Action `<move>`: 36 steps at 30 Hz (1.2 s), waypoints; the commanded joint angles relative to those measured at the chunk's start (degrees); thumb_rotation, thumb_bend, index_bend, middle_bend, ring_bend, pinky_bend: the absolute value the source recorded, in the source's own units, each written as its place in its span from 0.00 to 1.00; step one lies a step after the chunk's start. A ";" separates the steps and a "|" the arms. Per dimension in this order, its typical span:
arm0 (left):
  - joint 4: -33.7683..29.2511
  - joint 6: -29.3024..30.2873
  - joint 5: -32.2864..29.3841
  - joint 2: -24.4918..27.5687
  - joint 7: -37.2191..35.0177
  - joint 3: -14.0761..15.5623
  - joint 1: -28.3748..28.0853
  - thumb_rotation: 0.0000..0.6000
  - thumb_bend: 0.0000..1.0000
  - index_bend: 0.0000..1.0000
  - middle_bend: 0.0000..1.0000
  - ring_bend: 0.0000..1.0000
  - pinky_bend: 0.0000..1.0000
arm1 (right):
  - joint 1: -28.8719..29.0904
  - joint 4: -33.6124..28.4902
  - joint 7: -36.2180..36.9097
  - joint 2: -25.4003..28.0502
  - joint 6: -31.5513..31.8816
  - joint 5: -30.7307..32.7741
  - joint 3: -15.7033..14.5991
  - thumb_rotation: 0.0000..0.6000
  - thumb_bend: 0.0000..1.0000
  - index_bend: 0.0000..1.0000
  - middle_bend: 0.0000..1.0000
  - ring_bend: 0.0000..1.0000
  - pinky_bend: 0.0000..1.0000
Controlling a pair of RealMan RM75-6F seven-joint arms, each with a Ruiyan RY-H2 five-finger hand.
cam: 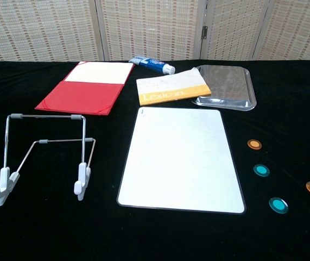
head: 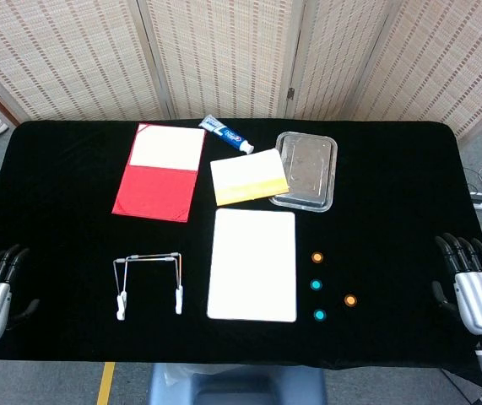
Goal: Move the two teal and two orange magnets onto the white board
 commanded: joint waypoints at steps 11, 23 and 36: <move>0.72 0.74 0.28 -0.50 -0.33 0.24 0.46 1.00 0.29 0.12 0.08 0.10 0.00 | 0.95 -0.08 0.90 -0.09 -1.25 -2.15 -0.80 1.00 0.48 0.01 0.11 0.08 0.00; 0.52 1.16 0.82 -0.16 -0.85 0.63 0.85 1.00 0.29 0.12 0.08 0.11 0.00 | 6.04 1.78 -1.40 -4.85 -7.77 -6.47 -2.09 1.00 0.48 0.27 0.10 0.05 0.00; 0.74 0.50 0.53 0.25 -2.03 1.12 1.20 1.00 0.29 0.12 0.08 0.11 0.00 | 13.59 7.37 -4.38 -13.81 -19.79 -4.31 -2.10 1.00 0.48 0.38 0.08 0.01 0.00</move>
